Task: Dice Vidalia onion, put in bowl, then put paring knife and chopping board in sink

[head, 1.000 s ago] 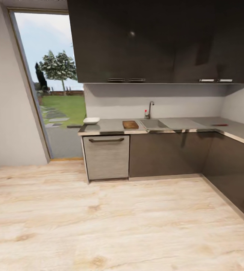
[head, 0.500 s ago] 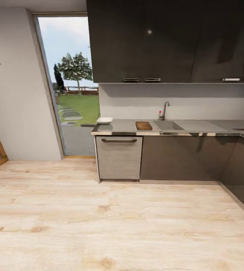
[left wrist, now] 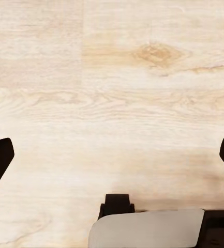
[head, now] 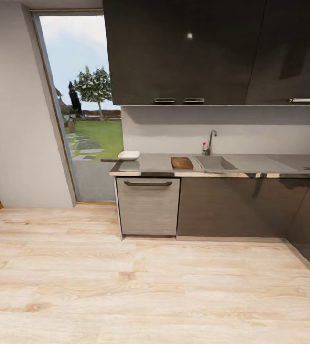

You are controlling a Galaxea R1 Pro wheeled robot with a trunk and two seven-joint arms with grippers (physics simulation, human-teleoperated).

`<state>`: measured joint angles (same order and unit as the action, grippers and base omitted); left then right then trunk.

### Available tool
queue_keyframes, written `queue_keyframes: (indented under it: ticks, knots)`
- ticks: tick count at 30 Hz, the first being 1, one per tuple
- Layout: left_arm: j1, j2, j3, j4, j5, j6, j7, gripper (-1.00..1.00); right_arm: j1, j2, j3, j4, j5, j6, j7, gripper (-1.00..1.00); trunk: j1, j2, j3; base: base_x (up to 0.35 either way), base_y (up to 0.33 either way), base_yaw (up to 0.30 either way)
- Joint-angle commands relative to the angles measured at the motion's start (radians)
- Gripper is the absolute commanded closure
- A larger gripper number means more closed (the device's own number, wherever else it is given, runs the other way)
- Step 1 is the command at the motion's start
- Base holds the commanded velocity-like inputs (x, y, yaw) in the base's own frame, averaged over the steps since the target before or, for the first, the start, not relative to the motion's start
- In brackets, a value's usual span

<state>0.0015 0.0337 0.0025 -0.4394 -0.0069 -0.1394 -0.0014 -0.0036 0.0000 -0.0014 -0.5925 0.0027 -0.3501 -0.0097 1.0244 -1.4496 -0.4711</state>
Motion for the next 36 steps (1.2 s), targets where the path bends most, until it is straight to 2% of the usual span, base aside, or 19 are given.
queue_keyframes:
  ticks: [1, 14, 36]
  knots:
    - [0.0, 0.0, 0.0, -0.001, -0.001, -0.001, 0.0, -1.0, -0.001, 0.0, 0.0, 0.0, 0.0, -0.003, -0.001, -1.0, 0.001, 0.0, -0.001, 0.314, -0.049, 0.0]
    - [0.0, 0.0, -0.001, -0.001, -0.001, -0.002, 0.0, -1.0, 0.0, -0.002, 0.001, 0.0, 0.0, -0.002, 0.0, -1.0, 0.001, 0.0, -0.001, 0.302, -0.006, 0.0]
    - [0.0, 0.0, -0.001, 0.0, -0.001, -0.002, 0.0, -1.0, 0.0, -0.006, 0.0, 0.0, -0.004, -0.005, 0.001, -1.0, 0.001, 0.0, -0.001, 0.041, 0.0, 0.0]
